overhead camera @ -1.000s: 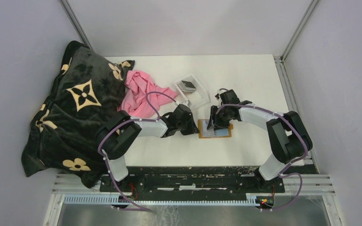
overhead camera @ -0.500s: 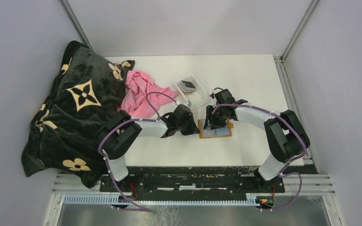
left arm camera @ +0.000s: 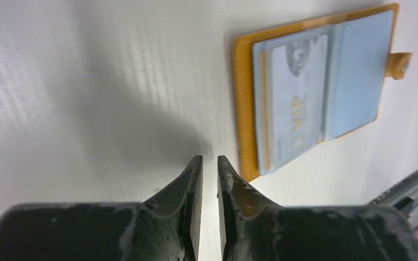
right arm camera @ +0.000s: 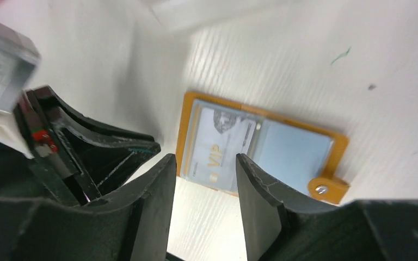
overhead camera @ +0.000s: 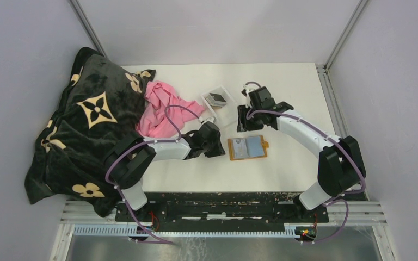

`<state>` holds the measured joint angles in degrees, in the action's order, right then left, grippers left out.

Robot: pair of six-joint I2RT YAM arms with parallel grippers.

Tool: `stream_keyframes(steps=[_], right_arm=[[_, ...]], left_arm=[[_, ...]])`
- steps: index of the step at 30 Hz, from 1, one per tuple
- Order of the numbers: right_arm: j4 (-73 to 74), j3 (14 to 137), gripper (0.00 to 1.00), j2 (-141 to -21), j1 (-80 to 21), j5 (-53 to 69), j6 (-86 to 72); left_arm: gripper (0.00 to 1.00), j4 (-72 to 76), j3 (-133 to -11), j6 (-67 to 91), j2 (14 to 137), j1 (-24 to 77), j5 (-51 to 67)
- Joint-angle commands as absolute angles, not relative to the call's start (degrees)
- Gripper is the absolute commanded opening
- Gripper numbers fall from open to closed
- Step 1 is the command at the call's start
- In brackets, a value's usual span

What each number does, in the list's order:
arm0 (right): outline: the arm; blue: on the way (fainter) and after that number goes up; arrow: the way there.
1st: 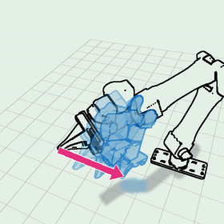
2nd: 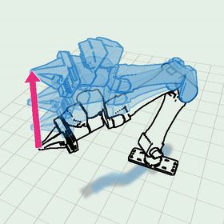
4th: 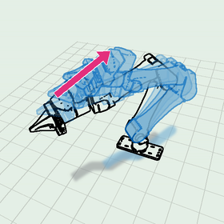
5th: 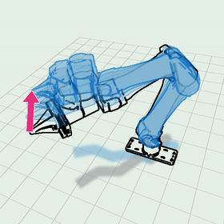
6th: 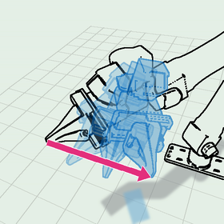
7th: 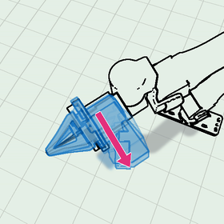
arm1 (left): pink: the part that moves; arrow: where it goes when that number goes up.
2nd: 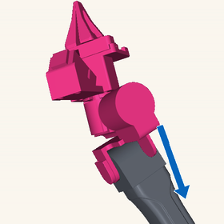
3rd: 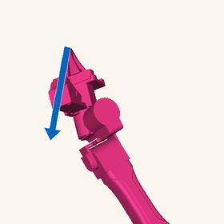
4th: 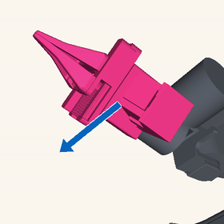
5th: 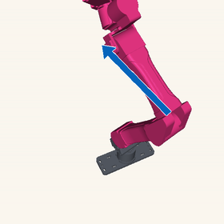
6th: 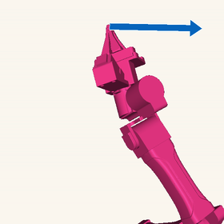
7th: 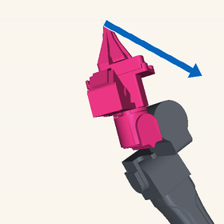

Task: Put the credit cards into the card holder
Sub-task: Insert the credit card into the card holder, then pick up the credit card from the storage box.

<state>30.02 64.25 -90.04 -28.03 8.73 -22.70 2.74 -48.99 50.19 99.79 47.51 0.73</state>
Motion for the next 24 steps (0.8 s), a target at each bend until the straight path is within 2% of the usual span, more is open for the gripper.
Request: stream_keyframes(steps=[1, 4, 6, 7, 9, 10, 15, 24], right_arm=[[32.90, 73.67, 0.51, -88.18, -29.02, 1.69, -15.11], [30.14, 77.12, 0.52, -88.07, -30.25, -5.19, -9.92], [21.52, 75.51, 0.52, -87.49, -30.45, -7.88, -7.40], [15.81, 74.24, 0.56, -87.28, -30.46, -9.58, -8.45], [7.73, 72.28, 0.69, -88.09, -30.17, -11.76, -13.05], [5.59, 72.63, 0.71, -89.71, -30.01, -9.91, -13.62], [16.30, 91.31, 0.61, -103.43, -30.24, 0.30, -14.27], [29.14, 113.50, 0.70, -122.27, -30.87, 6.22, -11.02]], left_arm=[[0.24, -6.75, -52.06, 45.28, 95.79, 47.67, -6.40], [0.25, -10.01, -54.85, 43.46, 93.34, 47.64, -9.77], [0.26, -11.32, -55.70, 42.58, 90.79, 47.59, -13.20], [0.28, -11.53, -55.60, 42.24, 89.29, 47.63, -15.13], [0.32, -11.20, -54.61, 41.68, 86.23, 47.34, -18.52], [0.35, -10.85, -53.96, 41.44, 84.95, 47.11, -19.99], [0.54, -8.13, -50.33, 41.56, 80.39, 43.78, -22.19], [0.56, -6.04, -50.98, 40.79, 82.58, 37.13, -17.74]])
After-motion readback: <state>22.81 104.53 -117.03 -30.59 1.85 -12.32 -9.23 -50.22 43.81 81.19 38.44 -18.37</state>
